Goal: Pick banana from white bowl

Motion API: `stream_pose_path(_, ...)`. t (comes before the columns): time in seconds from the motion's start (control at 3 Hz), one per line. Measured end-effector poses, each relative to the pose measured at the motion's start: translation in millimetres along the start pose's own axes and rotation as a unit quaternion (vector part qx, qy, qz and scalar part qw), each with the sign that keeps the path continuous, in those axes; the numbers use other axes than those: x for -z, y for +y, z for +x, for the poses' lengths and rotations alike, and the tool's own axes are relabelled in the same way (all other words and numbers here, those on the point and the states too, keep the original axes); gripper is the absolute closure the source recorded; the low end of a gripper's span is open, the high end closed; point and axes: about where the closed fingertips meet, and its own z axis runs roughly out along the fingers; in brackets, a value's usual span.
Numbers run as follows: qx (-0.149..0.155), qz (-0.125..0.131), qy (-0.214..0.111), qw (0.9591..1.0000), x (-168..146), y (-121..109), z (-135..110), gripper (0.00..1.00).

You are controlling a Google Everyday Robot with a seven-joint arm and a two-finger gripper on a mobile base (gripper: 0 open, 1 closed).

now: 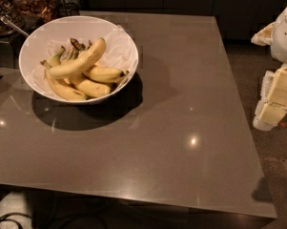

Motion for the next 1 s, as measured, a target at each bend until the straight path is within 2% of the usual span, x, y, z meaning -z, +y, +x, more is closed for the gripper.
stream_pose_path(0.67, 0.005, 0.001, -0.001, 1.0000, 2, -1, -4, 0.00)
stream_pose_path(1.0, 0.031, -0.010, 0.016, 0.9994, 0, -3, -24, 0.00)
